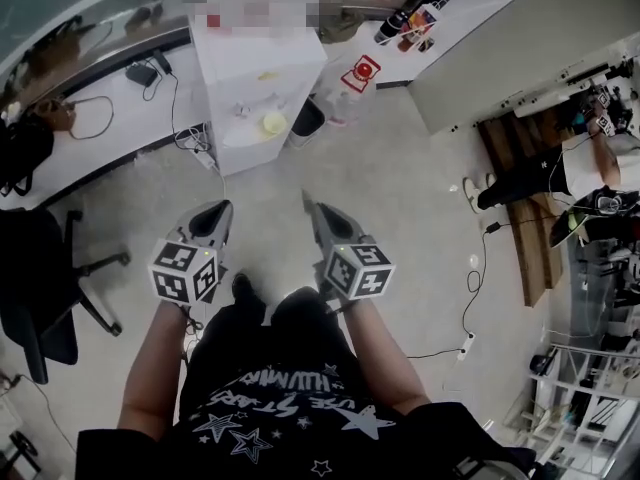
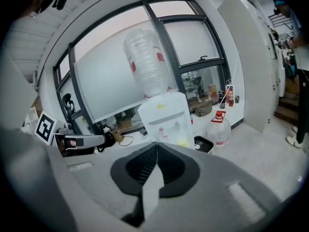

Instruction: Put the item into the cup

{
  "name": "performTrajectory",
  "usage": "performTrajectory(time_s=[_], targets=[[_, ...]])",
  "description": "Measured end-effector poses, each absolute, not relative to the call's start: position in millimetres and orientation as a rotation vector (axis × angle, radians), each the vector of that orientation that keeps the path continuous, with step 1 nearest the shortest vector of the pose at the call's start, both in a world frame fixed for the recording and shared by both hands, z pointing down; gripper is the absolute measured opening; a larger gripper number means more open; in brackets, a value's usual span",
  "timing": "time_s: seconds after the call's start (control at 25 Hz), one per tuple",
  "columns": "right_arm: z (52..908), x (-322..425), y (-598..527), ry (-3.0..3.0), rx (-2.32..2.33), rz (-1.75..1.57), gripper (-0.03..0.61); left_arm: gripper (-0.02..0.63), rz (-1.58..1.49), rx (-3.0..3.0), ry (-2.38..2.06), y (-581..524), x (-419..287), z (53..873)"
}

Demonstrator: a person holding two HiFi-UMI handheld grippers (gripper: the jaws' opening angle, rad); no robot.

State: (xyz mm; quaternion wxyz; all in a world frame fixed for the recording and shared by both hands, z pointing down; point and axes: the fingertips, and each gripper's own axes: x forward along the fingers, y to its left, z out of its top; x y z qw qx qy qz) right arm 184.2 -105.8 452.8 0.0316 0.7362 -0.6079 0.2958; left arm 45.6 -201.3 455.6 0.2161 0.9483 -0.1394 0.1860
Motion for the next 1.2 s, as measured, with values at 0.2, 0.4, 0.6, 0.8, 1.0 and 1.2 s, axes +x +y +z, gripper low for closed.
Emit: performTrajectory(time_s=[0.2, 0.4, 0.6, 0.8, 1.0, 1.2], targets=[[474, 193, -113, -1.840, 2.269, 0.949, 0.001, 0.003, 0.538, 2.600, -0.391, -211, 52, 474], [508, 209, -124, -1.827, 2.226, 0.998, 0.002, 0.003, 0.545, 2.570, -0.438, -224, 67, 499], [541, 232, -152, -1.865, 2.134, 0.999, 0.002, 0.003, 0.531, 2.541, -0.524, -244, 88, 521], [570, 262, -190, -1.929, 2.042, 0.982, 0.002, 0.003, 0.536, 2.521, -0.630, -266, 110, 545], [598, 290, -225, -1.984, 1.931, 0.949, 0.001, 0.003, 0.560, 2.498, -0.707, -279, 132, 569], [628, 310, -256, -2.037, 1.819, 0.872, 0.002, 0.003, 0.570, 2.455, -0.761, -284, 149, 597]])
